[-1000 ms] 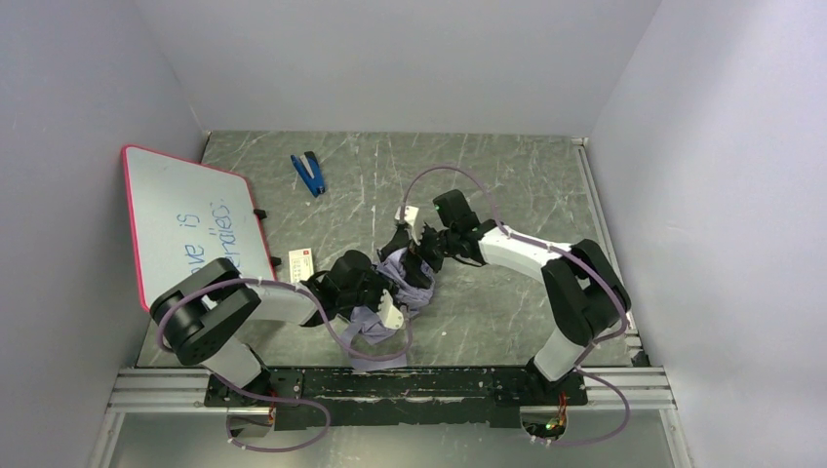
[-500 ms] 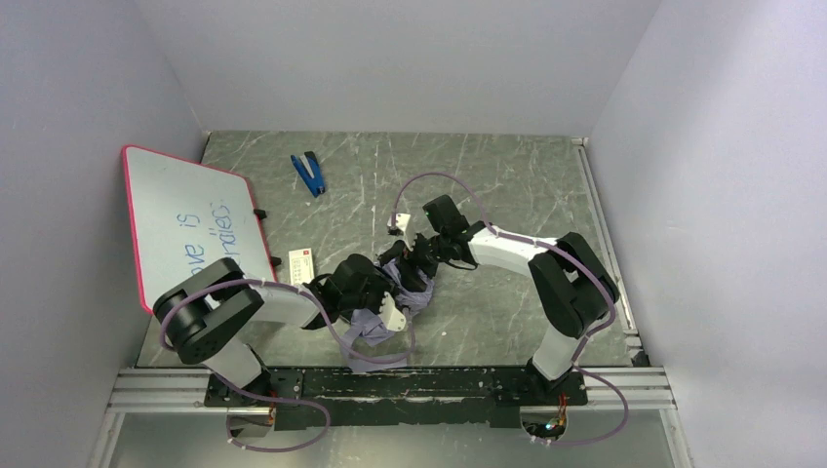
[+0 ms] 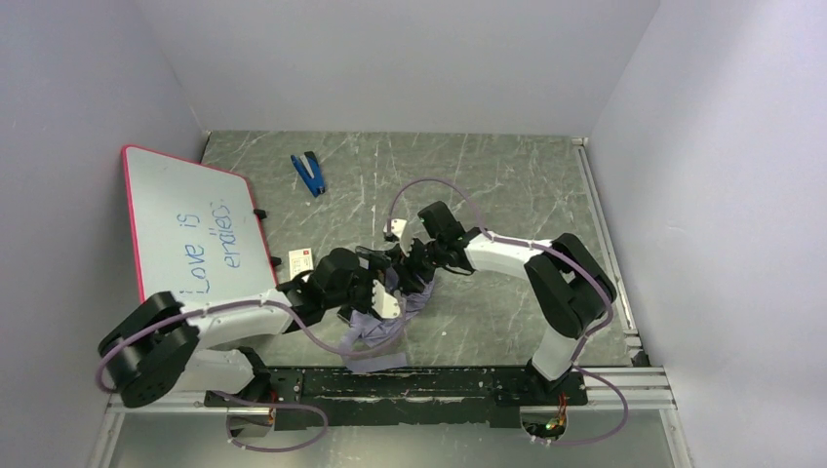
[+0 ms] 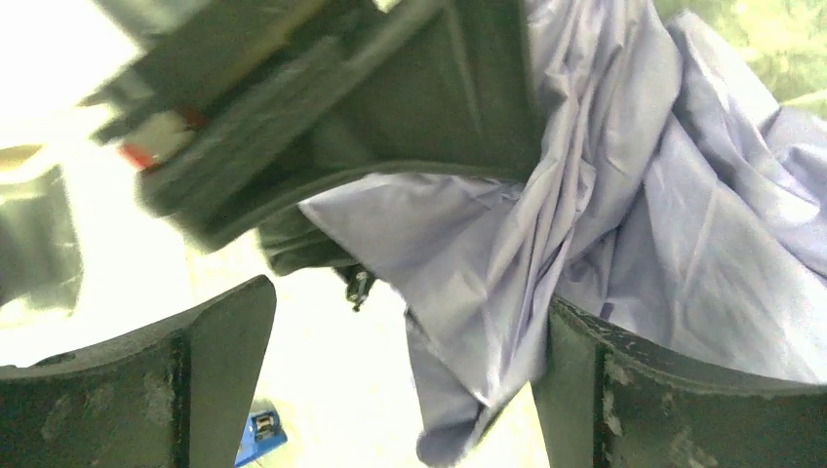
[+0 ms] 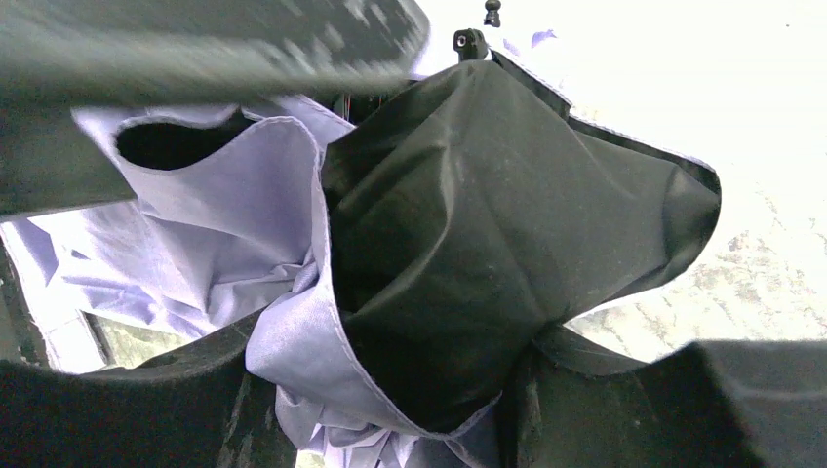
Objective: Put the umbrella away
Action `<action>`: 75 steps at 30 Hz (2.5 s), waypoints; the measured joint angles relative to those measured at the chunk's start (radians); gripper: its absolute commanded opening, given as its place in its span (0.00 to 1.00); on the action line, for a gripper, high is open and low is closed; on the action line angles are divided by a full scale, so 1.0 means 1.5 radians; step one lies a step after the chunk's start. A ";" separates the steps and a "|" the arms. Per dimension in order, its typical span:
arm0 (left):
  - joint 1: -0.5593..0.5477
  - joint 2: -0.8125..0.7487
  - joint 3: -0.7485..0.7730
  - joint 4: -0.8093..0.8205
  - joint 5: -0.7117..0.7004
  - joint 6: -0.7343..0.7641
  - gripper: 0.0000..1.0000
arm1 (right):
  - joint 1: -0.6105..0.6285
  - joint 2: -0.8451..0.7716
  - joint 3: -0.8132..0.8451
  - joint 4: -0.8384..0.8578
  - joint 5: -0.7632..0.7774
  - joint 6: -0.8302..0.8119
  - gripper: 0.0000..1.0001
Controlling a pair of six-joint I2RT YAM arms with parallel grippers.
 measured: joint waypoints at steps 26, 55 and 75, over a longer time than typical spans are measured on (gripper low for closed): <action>0.000 -0.307 0.093 -0.090 -0.257 -0.470 0.97 | 0.155 -0.130 -0.166 0.192 0.342 -0.160 0.16; 0.157 0.208 0.471 -0.406 0.308 -0.258 0.97 | 0.485 -0.019 -0.333 0.559 0.927 -0.329 0.15; 0.105 0.349 0.509 -0.606 0.403 -0.174 0.97 | 0.498 -0.019 -0.333 0.545 0.940 -0.327 0.14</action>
